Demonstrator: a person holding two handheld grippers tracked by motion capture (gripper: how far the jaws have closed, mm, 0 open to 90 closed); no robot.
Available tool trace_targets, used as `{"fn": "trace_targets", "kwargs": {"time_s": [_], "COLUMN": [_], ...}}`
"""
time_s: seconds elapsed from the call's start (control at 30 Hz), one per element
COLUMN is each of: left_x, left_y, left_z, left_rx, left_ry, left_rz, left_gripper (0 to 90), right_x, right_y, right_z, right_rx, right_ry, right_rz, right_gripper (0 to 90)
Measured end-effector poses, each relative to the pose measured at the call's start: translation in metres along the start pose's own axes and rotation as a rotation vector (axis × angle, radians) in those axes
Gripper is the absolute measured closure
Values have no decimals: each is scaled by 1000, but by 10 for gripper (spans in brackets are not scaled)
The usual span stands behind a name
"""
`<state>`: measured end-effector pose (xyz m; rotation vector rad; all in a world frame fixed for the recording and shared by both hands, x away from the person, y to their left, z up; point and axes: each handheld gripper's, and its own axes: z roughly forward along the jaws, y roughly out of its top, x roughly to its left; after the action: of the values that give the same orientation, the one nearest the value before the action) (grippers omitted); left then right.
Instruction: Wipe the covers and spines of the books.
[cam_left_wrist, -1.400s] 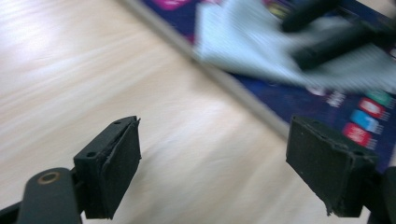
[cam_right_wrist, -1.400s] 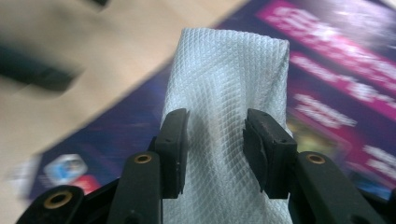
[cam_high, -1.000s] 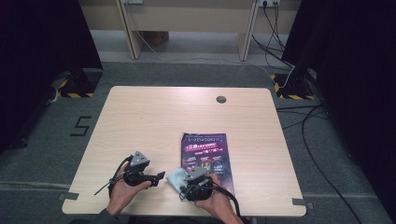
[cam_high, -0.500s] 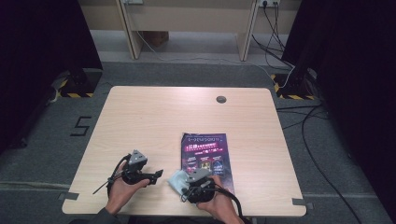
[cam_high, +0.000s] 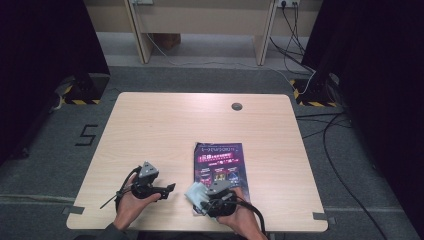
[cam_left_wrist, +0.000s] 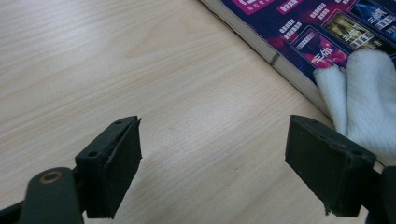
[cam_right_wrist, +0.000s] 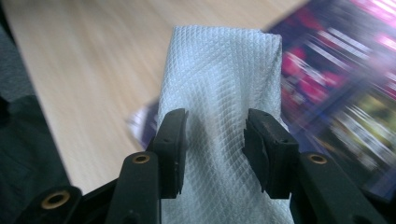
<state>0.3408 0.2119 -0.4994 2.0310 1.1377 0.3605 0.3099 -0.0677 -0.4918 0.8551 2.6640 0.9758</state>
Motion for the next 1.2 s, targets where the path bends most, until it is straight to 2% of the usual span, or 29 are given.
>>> {"fn": "trace_targets", "kwargs": {"time_s": [0.1,0.3,0.4,0.43,0.57,0.67,0.7,0.77,0.87,0.97,1.2], "left_x": [-3,-14,-22,-25,-40,-51,-57,-66,-74,-75,-76], "left_y": [-1,-1,-1,-1,-1,-2,-1,-1,-4,-6,-7], "left_z": [1,5,9,9,12,16,16,15,18,23,24], "left_rx": [9,13,14,12,1,-1,-18,-32,2,25,36], "left_ry": [-15,-63,-81,-89,-130,-163,-173,-174,-178,-173,-159], "left_rz": [8,37,58,60,81,90,91,106,146,153,167], "left_gripper": [180,184,184,184,183,181,181,183,182,182,167], "right_x": [-14,-47,-52,-51,-48,-53,-54,-62,-74,-87,-120], "right_y": [-10,-37,-44,-45,-45,-44,-43,-40,-34,-30,-12], "right_z": [-10,-35,-41,-41,-41,-40,-39,-36,-31,-28,-16], "right_rx": [6,2,-4,-3,6,0,-1,-6,-13,-17,-13], "right_ry": [-39,-137,-146,-145,-141,-141,-145,-163,-182,-205,-261], "right_rz": [30,126,153,144,126,131,135,149,172,195,247], "right_gripper": [589,589,588,588,587,588,589,590,589,590,584]}}
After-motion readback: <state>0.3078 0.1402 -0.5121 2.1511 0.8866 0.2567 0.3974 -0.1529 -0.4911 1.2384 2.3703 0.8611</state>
